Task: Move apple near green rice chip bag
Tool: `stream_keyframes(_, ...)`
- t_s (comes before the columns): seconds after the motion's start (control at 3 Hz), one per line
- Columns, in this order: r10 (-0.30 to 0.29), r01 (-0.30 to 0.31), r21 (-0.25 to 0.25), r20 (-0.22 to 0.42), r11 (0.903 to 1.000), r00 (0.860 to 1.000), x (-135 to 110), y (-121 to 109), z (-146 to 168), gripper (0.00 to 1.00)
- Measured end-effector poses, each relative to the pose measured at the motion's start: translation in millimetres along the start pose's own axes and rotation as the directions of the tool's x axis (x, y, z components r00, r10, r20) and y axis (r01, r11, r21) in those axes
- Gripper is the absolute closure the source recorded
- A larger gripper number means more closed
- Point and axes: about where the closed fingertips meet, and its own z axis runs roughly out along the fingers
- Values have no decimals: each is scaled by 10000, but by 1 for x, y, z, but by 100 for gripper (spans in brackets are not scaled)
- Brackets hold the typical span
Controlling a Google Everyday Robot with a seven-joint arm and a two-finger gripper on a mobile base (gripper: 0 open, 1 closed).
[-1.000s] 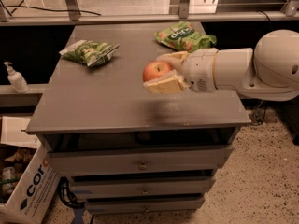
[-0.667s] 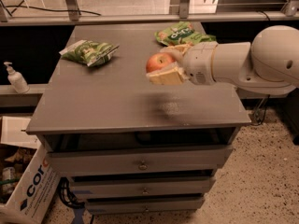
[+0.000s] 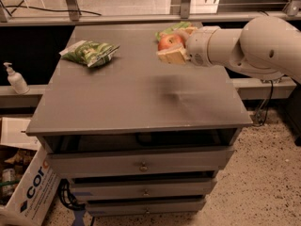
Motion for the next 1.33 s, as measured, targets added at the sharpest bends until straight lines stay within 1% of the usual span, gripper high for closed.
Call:
stream_keyframes(0.33,0,0,-11,4,10000,10000,0,0,0,100)
stream_keyframes(0.67,314,-311,189,-178,9993,9993,10,-6,-2,100)
stream_keyframes(1.0,710,-684,672,-380,9954,9967,30,-22,-7,100)
stream_keyframes(1.33,1029,-971,1171,-449,9884,9937,45,-40,-9,100)
